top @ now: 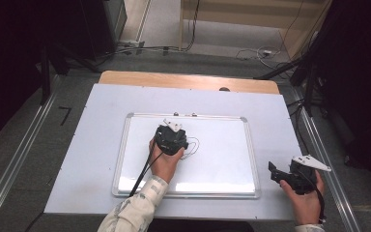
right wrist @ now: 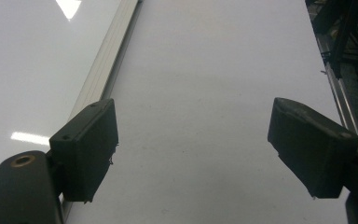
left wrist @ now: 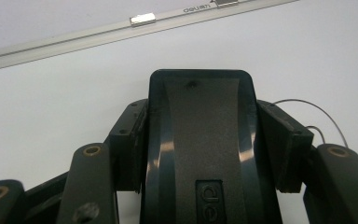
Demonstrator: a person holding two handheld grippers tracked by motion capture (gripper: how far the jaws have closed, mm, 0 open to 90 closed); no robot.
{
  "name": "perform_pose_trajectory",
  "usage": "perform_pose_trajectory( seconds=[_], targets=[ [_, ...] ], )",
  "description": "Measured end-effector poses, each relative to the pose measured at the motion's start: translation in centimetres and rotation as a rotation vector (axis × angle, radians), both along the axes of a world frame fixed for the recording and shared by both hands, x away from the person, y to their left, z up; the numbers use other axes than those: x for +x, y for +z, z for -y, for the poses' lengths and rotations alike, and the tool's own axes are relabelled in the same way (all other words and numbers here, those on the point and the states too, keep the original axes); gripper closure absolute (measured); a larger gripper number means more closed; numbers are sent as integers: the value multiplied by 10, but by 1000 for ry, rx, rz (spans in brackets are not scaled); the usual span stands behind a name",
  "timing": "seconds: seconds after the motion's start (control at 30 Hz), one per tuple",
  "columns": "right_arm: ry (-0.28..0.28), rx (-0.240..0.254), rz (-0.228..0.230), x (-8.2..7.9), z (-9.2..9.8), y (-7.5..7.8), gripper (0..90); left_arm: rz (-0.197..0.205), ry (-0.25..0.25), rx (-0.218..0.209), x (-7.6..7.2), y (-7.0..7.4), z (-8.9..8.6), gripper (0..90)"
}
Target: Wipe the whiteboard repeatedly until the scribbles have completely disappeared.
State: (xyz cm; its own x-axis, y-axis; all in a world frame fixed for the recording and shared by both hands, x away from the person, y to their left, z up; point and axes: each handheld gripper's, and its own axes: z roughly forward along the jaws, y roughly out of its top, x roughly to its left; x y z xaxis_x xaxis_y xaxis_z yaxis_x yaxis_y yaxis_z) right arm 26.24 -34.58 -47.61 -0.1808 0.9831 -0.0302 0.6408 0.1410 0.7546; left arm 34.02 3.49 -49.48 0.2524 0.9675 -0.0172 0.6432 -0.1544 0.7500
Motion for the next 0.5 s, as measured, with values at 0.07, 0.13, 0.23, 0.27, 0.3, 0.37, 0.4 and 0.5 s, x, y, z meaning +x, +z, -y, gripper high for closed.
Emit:
perform_pose_trajectory(
  seconds=[0.07, 0.13, 0.23, 0.27, 0.3, 0.37, 0.4, 0.5],
  targets=[
    [0, 0, 1, 0, 0, 0, 148, 0, -4, 1, 0, 0, 2, 413],
    [2, -2, 3, 0, 0, 0, 148, 1, -5, 1, 0, 0, 4, 413],
    [5, -1, 3, 0, 0, 0, 149, -1, -10, 4, 1, 0, 7, 413],
    [4, -1, 3, 0, 0, 0, 148, 1, -12, 3, 1, 0, 8, 412],
    [4, -2, 3, 0, 0, 0, 149, 0, -13, 1, 1, 0, 9, 412],
    [3, -1, 3, 0, 0, 0, 149, -1, -15, -1, 1, 0, 10, 412],
    [4, -1, 3, 0, 0, 0, 149, -1, -14, -1, 1, 0, 11, 412],
    [4, -1, 3, 0, 0, 0, 149, -1, -18, -2, 1, 0, 14, 412]
  ],
)
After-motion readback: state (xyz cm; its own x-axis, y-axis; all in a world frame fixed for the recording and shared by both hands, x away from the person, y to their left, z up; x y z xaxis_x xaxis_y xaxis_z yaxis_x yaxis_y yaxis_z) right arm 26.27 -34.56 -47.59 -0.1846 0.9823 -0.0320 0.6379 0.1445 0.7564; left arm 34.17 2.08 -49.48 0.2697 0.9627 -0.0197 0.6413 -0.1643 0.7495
